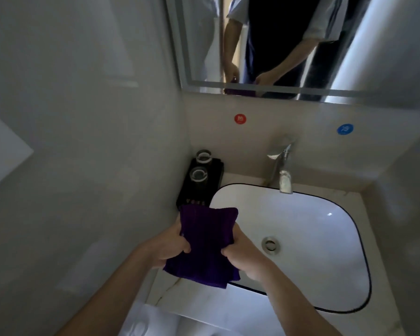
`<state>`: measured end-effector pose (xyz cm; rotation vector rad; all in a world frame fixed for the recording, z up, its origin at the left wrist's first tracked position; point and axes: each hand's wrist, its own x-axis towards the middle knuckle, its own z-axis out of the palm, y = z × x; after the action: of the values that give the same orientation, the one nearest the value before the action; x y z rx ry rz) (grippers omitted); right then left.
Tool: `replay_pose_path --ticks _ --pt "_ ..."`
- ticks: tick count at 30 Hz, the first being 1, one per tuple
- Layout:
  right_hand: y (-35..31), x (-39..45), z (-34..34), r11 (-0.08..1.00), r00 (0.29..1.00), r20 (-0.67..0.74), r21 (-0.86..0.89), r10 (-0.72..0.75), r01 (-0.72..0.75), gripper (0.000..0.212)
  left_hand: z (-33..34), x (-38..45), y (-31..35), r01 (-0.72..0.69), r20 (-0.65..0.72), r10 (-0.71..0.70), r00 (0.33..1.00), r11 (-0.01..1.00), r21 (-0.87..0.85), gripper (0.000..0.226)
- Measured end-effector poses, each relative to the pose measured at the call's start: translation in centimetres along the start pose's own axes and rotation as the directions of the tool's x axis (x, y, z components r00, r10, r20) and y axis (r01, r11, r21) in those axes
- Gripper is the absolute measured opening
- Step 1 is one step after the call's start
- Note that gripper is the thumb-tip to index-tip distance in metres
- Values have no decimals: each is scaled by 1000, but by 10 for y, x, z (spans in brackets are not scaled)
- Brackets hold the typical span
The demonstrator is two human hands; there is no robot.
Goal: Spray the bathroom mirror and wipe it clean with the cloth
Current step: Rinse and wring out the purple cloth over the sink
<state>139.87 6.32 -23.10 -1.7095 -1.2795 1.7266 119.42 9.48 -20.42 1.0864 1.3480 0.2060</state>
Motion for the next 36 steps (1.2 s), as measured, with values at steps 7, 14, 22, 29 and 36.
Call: replay_pose_path --ticks 7,14,22,29,36 --pt "11 35 73 999 999 34 12 -40 40 69 -1 6 -44 -38 -218 89 972 973 228 59" --pt "41 73 125 995 991 -91 -42 -98 94 52 -11 28 -84 -13 -338 134 932 942 337 35" --pt "79 85 163 994 958 -266 -50 -103 93 99 -17 45 -130 37 -381 51 923 975 218 61" --pt "62 67 134 989 996 -71 -141 -45 35 84 -8 32 -97 107 -396 -57 917 989 105 61" --pt "27 20 62 968 993 13 -222 -121 121 44 13 41 -26 -55 -407 80 910 996 71 48"
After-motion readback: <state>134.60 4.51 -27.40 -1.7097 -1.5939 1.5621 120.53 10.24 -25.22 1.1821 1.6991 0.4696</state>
